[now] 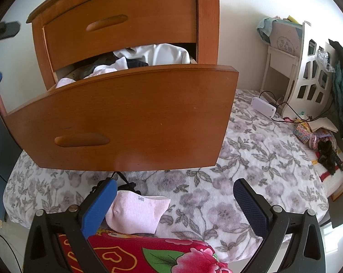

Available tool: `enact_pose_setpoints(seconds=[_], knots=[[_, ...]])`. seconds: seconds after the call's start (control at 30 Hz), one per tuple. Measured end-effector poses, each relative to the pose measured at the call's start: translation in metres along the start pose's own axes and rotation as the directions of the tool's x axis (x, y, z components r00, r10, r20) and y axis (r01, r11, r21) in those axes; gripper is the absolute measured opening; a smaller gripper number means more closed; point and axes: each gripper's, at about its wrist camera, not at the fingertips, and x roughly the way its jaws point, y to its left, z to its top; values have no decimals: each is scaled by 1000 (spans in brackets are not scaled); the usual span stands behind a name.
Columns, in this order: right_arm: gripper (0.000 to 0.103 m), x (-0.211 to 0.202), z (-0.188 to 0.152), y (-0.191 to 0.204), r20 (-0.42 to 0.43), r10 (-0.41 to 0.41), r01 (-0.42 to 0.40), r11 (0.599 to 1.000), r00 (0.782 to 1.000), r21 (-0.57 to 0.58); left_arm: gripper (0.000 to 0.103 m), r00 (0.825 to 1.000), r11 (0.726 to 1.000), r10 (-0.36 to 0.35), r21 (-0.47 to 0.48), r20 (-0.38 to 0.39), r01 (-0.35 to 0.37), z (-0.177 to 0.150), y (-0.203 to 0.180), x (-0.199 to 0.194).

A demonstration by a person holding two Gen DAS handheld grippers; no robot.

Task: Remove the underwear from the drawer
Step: 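Reach the left gripper into the drawer toward the pink cloth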

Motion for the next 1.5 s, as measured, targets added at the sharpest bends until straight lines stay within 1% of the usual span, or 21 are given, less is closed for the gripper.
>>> enact_pose_setpoints(seconds=[0.1, 0.17, 0.23, 0.27, 0.3, 0.37, 0.47, 0.53, 0.67, 0.73, 0.87, 0.97, 1.03, 1.07, 1.2, 1.27, 1.4, 1.5], knots=[[103, 1, 0, -1, -1, 2, -2, 1000, 1000, 2, 103, 1000, 1000, 20, 3, -22, -20, 9, -2, 9], [103, 1, 0, -1, -3, 5, -5, 1000, 1000, 2, 103, 998, 999, 48, 1, -51, -48, 15, -1, 18], [103, 2, 0, -1, -7, 7, -7, 1000, 1000, 3, 103, 986, 996, 88, -15, -142, -91, 22, 3, 34], [103, 2, -1, -1, -9, 8, -8, 1000, 1000, 4, 103, 980, 995, 93, -29, -174, -100, 24, 6, 41], [103, 2, 0, -1, -11, 9, -9, 1000, 1000, 4, 103, 971, 992, 104, -45, -216, -116, 26, 9, 51], [103, 3, -1, -1, -14, 10, -10, 1000, 1000, 5, 103, 955, 990, 115, -52, -273, -134, 29, 12, 65], [103, 4, -1, -1, -20, 15, -15, 1000, 1000, 7, 103, 934, 989, 128, -28, -333, -145, 32, 10, 83], [103, 5, 0, -1, -25, 17, -17, 1000, 1000, 8, 103, 915, 989, 125, -24, -384, -145, 31, 11, 97], [103, 7, -1, -2, -33, 24, -24, 1000, 999, 11, 103, 872, 985, 145, -17, -468, -173, 29, 14, 124], [103, 8, -1, -3, -38, 28, -27, 1000, 999, 14, 103, 854, 982, 157, -13, -496, -188, 29, 14, 136], [103, 10, -1, -4, -48, 37, -36, 999, 998, 21, 103, 825, 982, 147, -21, -546, -189, 29, 9, 157], [103, 11, -1, -5, -53, 45, -44, 999, 998, 29, 103, 782, 982, 152, 3, -604, -188, 24, 3, 176], [103, 11, -2, -7, -54, 52, -50, 998, 997, 37, 103, 753, 980, 137, -20, -643, -196, 20, 5, 186], [103, 11, -2, -8, -54, 57, -54, 998, 997, 42, 103, 745, 979, 136, -28, -653, -203, 19, 5, 190], [103, 14, -2, -12, -64, 69, -65, 996, 996, 65, 103, 728, 970, 170, -17, -664, -242, 18, 6, 202], [103, 14, -3, -13, -68, 74, -70, 995, 995, 71, 102, 715, 968, 176, -14, -676, -251, 16, 4, 208], [103, 14, -3, -15, -65, 85, -79, 993, 994, 86, 98, 704, 968, 186, 3, -685, -253, 13, -4, 219], [103, 15, -3, -15, -69, 88, -81, 992, 994, 91, 93, 700, 964, 195, 3, -687, -265, 9, -11, 224]])
